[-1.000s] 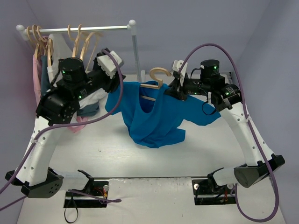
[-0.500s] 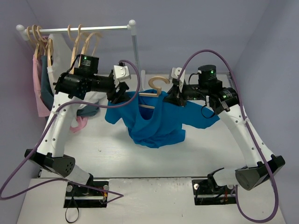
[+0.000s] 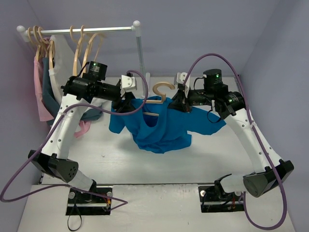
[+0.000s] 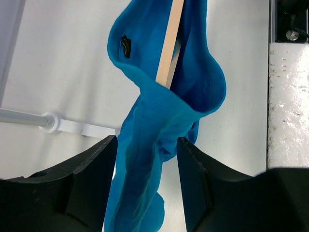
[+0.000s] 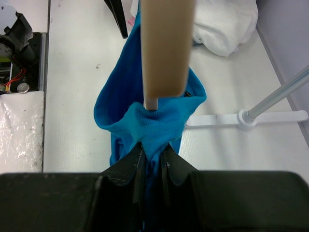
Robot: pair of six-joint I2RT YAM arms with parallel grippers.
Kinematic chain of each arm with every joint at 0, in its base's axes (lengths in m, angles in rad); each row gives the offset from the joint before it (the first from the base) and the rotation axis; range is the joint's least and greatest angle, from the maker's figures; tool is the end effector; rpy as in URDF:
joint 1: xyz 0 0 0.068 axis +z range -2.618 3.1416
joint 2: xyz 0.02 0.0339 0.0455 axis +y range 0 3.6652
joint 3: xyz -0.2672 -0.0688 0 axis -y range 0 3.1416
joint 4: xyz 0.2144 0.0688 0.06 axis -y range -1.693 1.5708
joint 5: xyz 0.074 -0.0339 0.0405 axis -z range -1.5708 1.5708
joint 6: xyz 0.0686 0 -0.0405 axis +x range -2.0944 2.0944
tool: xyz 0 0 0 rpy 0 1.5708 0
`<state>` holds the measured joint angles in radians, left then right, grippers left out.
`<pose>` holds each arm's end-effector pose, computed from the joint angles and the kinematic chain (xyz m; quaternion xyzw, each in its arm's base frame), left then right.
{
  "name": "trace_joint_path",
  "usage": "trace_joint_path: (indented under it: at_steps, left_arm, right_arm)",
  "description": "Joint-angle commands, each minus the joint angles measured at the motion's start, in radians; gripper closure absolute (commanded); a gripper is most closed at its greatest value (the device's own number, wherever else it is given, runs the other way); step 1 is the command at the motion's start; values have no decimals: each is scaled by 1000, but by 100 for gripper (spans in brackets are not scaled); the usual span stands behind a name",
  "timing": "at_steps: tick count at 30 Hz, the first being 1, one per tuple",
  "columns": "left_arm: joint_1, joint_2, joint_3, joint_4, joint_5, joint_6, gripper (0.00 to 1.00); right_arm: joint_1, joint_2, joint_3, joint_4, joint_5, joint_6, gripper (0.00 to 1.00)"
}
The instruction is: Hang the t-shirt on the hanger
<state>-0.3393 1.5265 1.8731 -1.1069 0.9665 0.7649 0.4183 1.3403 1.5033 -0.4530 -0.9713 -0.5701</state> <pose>0.2370 -0.1435 0.4318 0.5828 0.5968 -0.3437 0.4314 0.2226 0.1609 0.4354 -0.5819 0.4920 0.3331 0.5553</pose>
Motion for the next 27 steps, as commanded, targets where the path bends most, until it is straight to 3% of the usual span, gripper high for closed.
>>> trace_joint_path:
  at_steps: [1, 10, 18, 24, 27]
  left_arm:
    - [-6, -1, 9, 13, 68, 74, 53]
    - [-27, 20, 3, 10, 96, 99, 60]
    - [-29, 10, -24, 10, 107, 105, 84]
    - [-29, 7, -39, 10, 112, 105, 83]
    - [-33, 8, -37, 10, 114, 104, 75]
  right_arm:
    - [-3, -28, 9, 89, -66, -6, 100]
    - [-3, -16, -6, 89, -69, -7, 100]
    - [-3, -13, -6, 91, -69, -8, 100]
    - [0, -10, -3, 91, -80, -8, 100]
    - [4, -11, -4, 89, -79, -6, 100]
